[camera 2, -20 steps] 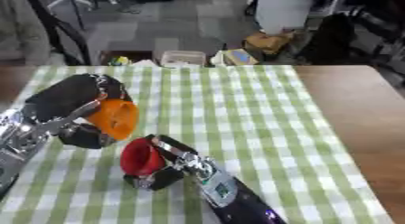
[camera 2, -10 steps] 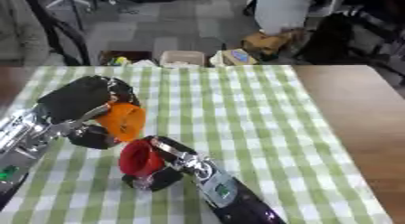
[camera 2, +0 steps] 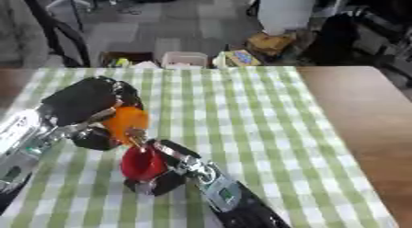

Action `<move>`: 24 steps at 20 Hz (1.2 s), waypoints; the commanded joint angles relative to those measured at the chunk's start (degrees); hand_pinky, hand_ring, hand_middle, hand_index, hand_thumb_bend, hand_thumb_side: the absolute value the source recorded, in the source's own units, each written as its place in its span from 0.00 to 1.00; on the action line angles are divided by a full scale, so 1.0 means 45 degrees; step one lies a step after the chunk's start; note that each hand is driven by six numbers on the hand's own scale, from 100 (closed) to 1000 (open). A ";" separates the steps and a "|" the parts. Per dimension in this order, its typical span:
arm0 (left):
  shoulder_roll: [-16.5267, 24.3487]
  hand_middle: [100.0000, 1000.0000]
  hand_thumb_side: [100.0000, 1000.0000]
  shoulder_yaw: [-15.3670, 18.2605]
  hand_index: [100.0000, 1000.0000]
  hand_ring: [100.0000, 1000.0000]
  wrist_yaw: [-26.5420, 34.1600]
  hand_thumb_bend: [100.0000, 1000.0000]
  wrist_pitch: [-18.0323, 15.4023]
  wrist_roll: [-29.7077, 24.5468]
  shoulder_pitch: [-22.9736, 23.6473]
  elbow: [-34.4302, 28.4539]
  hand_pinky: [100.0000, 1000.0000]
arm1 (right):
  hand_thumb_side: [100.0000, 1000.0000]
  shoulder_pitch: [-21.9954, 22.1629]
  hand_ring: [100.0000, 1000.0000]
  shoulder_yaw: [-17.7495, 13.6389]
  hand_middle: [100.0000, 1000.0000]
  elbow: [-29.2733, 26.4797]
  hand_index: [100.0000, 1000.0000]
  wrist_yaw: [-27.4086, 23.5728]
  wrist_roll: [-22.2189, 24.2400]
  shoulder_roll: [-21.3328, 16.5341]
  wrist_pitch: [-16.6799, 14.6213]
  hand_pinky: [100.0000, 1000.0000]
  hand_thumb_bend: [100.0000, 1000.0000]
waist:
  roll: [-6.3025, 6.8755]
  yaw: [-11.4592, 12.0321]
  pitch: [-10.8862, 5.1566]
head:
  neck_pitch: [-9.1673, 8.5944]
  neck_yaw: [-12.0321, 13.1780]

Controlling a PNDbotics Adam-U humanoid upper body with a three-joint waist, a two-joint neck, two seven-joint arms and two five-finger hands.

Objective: Pour the contents of one cup into another cup.

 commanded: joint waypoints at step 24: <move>0.0371 0.21 0.00 -0.0056 0.45 0.25 -0.0763 0.00 -0.0769 -0.0796 -0.0276 -0.0640 0.46 | 0.00 -0.0131 0.37 -0.0496 0.30 0.0548 0.54 0.0130 -0.0180 0.0062 -0.0125 0.51 0.00 | 0.0088 0.0007 -0.0230 | -0.0121 -0.0004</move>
